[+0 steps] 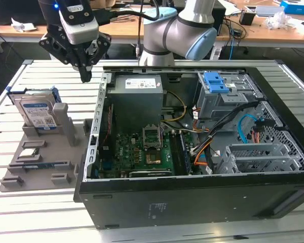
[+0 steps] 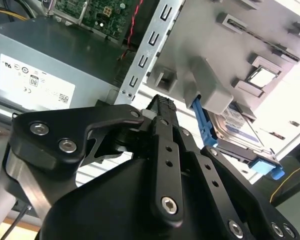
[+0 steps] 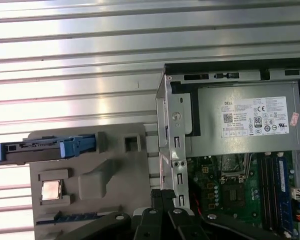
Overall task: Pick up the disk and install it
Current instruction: 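Reach for the disk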
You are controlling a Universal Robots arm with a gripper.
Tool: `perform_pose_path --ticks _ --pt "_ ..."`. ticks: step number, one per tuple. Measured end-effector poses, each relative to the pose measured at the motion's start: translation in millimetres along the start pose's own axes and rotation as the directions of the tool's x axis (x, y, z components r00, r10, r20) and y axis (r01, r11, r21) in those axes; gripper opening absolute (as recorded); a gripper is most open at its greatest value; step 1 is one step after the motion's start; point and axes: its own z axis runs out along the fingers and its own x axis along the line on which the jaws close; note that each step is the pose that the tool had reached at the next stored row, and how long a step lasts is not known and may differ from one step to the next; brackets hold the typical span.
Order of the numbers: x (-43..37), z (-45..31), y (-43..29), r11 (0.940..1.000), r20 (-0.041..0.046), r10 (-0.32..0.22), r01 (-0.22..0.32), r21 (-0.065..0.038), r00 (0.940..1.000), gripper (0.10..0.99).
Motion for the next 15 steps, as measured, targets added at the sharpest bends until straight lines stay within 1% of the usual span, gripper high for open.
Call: perform_pose_path --ticks 4,6,14,15 --pt "6.9 0.0 -0.5 1.0000 0.0000 0.000 0.000 0.000 1.0000 0.106" --pt "11.9 -0.1 -0.9 1.0000 0.0001 0.000 0.000 0.000 1.0000 0.106" --pt "24.3 -0.3 -1.8 1.0000 0.0000 0.000 0.000 0.000 1.0000 0.106" --pt "27.3 -0.4 -2.0 1.0000 0.0001 0.000 0.000 0.000 1.0000 0.106"
